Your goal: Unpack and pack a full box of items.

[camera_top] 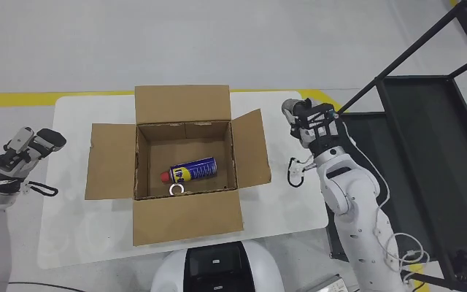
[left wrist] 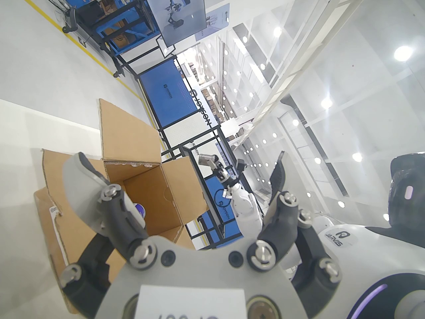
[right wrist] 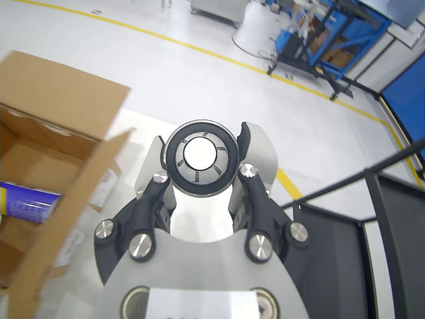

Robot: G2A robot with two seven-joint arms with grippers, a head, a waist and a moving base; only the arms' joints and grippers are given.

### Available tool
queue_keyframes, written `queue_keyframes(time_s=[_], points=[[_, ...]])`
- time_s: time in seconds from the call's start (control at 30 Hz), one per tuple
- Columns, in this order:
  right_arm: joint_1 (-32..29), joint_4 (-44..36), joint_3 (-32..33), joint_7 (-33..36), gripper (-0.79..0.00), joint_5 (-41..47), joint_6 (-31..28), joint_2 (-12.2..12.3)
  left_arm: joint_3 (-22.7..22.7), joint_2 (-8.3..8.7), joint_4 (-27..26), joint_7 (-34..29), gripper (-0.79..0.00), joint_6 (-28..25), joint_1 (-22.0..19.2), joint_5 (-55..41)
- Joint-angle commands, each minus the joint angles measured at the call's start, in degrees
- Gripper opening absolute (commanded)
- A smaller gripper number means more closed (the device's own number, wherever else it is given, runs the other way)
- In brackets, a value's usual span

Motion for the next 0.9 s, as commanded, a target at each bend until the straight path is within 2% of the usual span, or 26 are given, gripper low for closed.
queue_keyframes(time_s=[0.0, 0.07, 0.17, 0.33, 0.5, 0.6, 0.87], points=[[1.12, -1.92, -2.75, 1.30, -0.785, 1.92, -2.34, -0.10, 0.00, 0.00, 0.00, 0.00, 0.000, 0.00, 0.00, 0.00], [2.82, -1.82, -6.13, 2.51, -0.785, 5.39, -4.34, -0.33, 0.00, 0.00, 0.00, 0.00, 0.000, 0.00, 0.00, 0.00], [6.54, 0.62, -11.70, 5.17, -0.785, 4.37, -6.35, -0.63, 0.00, 0.00, 0.00, 0.00, 0.000, 0.00, 0.00, 0.00], [12.00, 7.42, -21.13, 7.49, -0.785, 2.98, -6.03, -1.65, 0.00, 0.00, 0.00, 0.00, 0.000, 0.00, 0.00, 0.00], [16.01, 15.24, -27.69, 9.99, -0.785, 0.21, -5.40, -2.59, 0.00, 0.00, 0.00, 0.00, 0.000, 0.00, 0.00, 0.00], [17.69, 18.82, -29.59, 10.34, -0.785, -0.08, -4.10, -3.08, 0.00, 0.00, 0.00, 0.00, 0.000, 0.00, 0.00, 0.00], [17.69, 18.82, -29.59, 10.34, -0.785, -0.08, -4.10, -3.08, 0.00, 0.00, 0.00, 0.00, 0.000, 0.00, 0.00, 0.00]])
